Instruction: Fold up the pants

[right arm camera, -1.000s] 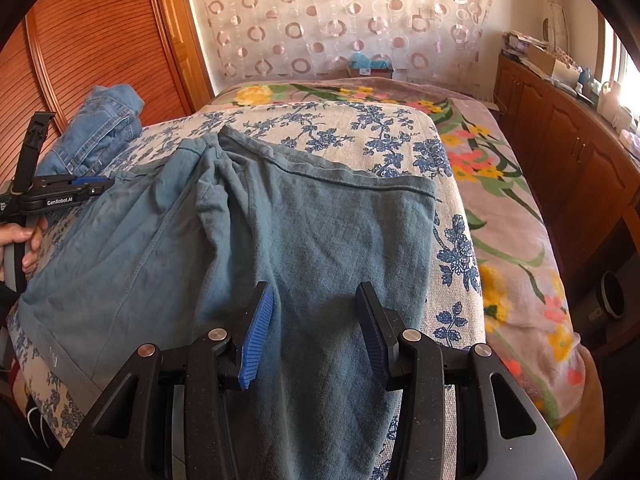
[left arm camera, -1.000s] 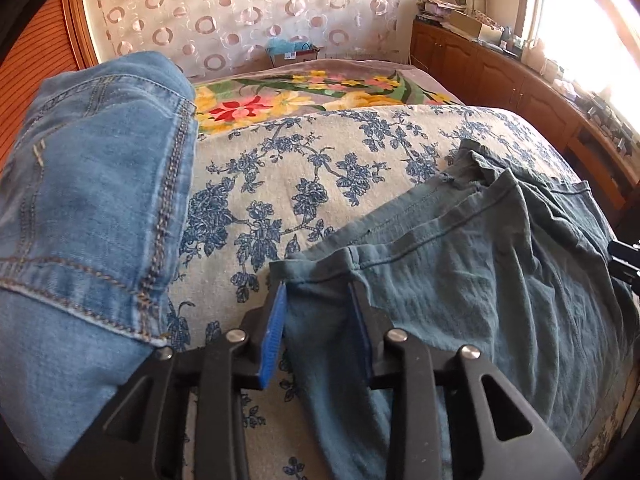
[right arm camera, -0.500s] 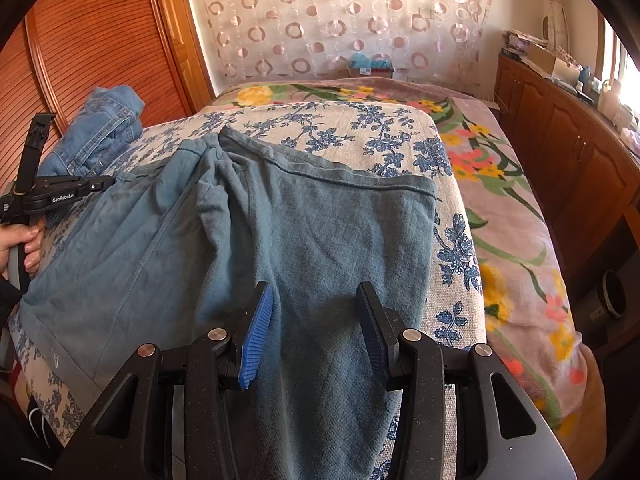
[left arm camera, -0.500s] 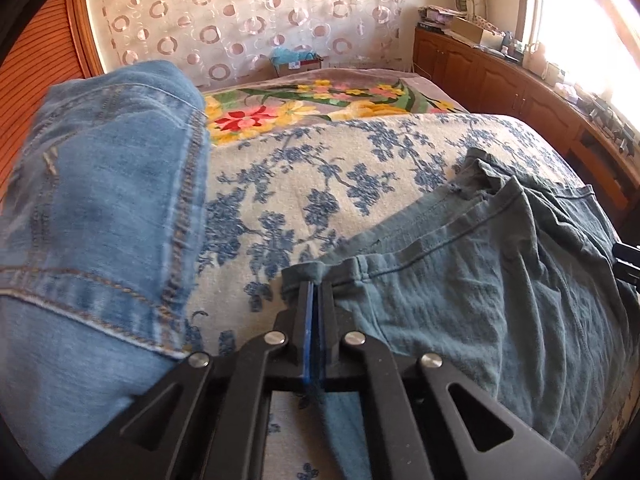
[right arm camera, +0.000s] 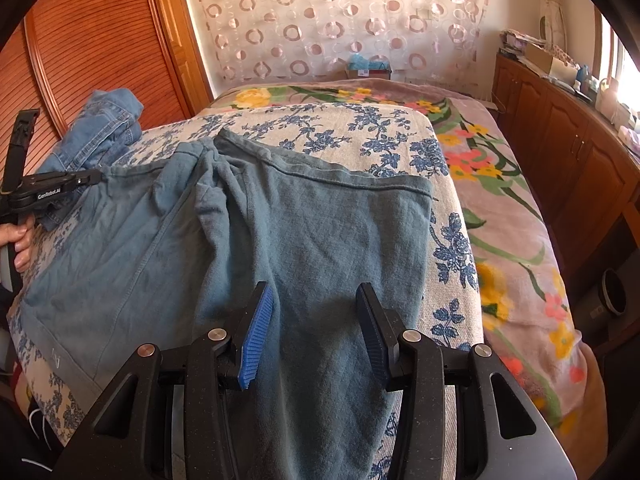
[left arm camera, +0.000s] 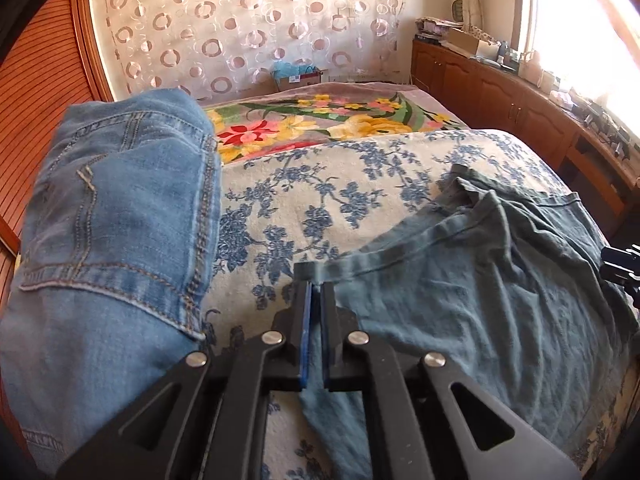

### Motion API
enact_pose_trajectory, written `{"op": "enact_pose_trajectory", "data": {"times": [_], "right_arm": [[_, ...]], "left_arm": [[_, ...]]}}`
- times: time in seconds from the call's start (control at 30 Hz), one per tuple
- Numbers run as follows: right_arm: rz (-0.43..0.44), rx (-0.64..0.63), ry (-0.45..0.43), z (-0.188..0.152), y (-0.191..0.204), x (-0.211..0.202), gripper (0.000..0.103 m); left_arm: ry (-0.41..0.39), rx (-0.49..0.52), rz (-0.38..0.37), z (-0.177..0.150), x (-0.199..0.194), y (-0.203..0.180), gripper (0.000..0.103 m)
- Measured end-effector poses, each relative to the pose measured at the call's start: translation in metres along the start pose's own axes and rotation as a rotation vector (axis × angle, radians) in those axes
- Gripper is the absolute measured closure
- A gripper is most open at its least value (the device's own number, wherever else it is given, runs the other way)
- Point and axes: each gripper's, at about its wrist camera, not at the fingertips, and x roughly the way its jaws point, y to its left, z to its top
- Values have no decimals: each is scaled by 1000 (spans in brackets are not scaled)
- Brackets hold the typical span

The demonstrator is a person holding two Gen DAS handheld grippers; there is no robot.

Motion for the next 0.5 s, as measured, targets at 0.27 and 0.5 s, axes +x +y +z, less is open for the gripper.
{"op": "enact_pose_trajectory", "data": {"times": [0.27, 0.5], "right_arm": [[-30, 33, -40, -13, -1, -33, 59], [-46, 46, -55, -31, 3, -58, 59]], "left_arm": [[-27, 38, -74, -10, -31, -26, 61], [-56, 85, -77, -34, -53, -53, 37]]}}
